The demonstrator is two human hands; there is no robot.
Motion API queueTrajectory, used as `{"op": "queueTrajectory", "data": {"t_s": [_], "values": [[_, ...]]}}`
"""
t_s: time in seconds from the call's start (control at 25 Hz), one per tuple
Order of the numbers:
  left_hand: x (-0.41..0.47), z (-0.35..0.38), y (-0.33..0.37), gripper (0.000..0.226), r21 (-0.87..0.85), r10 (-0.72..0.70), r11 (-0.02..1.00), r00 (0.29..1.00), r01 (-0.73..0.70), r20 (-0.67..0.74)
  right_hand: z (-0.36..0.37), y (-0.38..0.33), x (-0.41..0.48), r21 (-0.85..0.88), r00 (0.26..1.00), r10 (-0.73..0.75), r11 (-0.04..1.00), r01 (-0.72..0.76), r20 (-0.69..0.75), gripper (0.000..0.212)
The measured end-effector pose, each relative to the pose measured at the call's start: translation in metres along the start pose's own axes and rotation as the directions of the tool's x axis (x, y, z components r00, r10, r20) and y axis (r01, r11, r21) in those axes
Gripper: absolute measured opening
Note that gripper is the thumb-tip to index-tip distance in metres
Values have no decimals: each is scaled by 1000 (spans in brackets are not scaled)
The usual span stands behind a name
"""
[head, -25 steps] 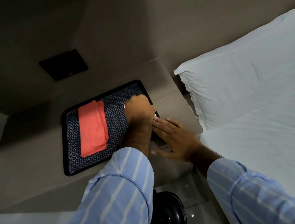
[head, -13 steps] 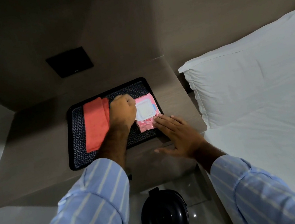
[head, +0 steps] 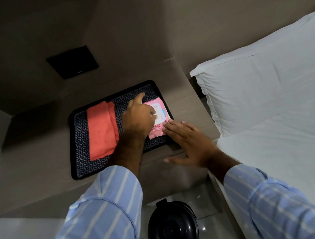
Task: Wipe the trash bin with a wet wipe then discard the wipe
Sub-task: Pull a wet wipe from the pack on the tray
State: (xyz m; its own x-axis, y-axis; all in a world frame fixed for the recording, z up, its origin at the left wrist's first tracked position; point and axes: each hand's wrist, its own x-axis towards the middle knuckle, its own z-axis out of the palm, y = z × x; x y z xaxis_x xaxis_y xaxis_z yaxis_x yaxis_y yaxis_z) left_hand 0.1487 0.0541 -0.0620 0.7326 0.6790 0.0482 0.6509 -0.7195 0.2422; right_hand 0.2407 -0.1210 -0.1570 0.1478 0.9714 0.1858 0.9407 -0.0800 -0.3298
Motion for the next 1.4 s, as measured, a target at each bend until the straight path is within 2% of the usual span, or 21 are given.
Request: {"op": "queueTrajectory", "data": {"t_s": [0.08, 0.16, 0.24, 0.28, 0.32, 0.36, 0.4, 0.48, 0.6, 0.68, 0.72, 0.8, 0.84, 0.88, 0.92, 0.96, 1.0, 1.04, 1.2, 1.36, 1.4], "values": [[-2, 0, 4, 13, -105, -13, 994, 994, 1, -111, 0, 0, 0, -5, 1000, 3, 1000, -3, -3, 98], [-2, 0, 6, 11, -406, -133, 914, 951, 9, -278, 2, 1, 0, -9, 1000, 7, 1000, -7, -8, 97], [-5, -4, 10, 8, -748, -376, 663, 862, -6, -340, 2, 1, -1, -10, 1000, -3, 1000, 3, -19, 97], [-6, -3, 11, 5, -845, -468, 535, 832, 1, -296, 2, 1, -1, -7, 1000, -8, 1000, 8, -23, 97], [-6, 0, 12, 2, -874, -510, 485, 825, 41, -245, 2, 0, -1, -6, 1000, -11, 1000, 11, -26, 97], [-7, 4, 12, 1, -849, -504, 518, 838, 99, -210, 1, 0, -1, -9, 1000, -12, 1000, 12, -25, 97], [-8, 10, 13, 2, -791, -454, 598, 868, 130, -201, 1, 0, -1, -13, 1000, -10, 1000, 9, -21, 97], [-13, 14, 17, 5, -663, -317, 742, 925, 105, -209, 1, 0, 0, -22, 1000, -2, 1000, 2, -16, 97], [-12, 17, 17, 8, -459, -193, 886, 953, 67, -233, 2, 0, 0, -18, 1000, 13, 1000, -13, -3, 97], [-11, 16, 14, 7, -417, -183, 905, 960, 82, -210, 1, -1, 0, -8, 1000, 15, 1000, -15, 11, 97], [-11, 14, 13, 7, -454, -199, 885, 964, 99, -177, -1, -1, 1, 5, 1000, 15, 1000, -15, 20, 97], [-14, 11, 10, 5, -655, -256, 741, 964, 149, -69, -10, -5, 2, 151, 997, 59, 986, -66, 49, 89], [-19, 10, 10, 5, -752, -263, 638, 965, 163, -14, -18, -9, 3, 318, 992, 121, 939, -129, 44, 76], [-27, 9, 10, 5, -812, -249, 565, 969, 146, 2, -30, -15, 5, 560, 972, 234, 804, -199, 10, 57], [-38, 8, 10, 6, -846, -229, 521, 973, 115, -8, -38, -22, 8, 799, 922, 387, 559, -224, -13, 38], [-48, 9, 11, 7, -875, -220, 474, 975, 97, -11, -46, -28, 12, 930, 854, 520, 311, -196, 6, 30], [-57, 10, 11, 9, -904, -225, 417, 974, 94, -3, -51, -31, 15, 976, 803, 594, 136, -169, 56, 29], [-65, 12, 11, 10, -927, -229, 361, 973, 98, 13, -53, -33, 18, 983, 785, 610, 53, -174, 106, 27], [-90, 8, 8, 13, -961, -235, 250, 970, 118, 58, -55, -51, 15, 968, 769, 605, -13, -251, 208, 24], [-115, -6, 3, 15, -976, -218, -16, 952, 219, 217, -54, -73, -1, 966, 759, 601, -106, -235, 250, 11], [-120, -9, 3, 16, -968, -209, -55, 945, 246, 253, -54, -81, -5, 964, 762, 593, -120, -237, 261, 11]]}}
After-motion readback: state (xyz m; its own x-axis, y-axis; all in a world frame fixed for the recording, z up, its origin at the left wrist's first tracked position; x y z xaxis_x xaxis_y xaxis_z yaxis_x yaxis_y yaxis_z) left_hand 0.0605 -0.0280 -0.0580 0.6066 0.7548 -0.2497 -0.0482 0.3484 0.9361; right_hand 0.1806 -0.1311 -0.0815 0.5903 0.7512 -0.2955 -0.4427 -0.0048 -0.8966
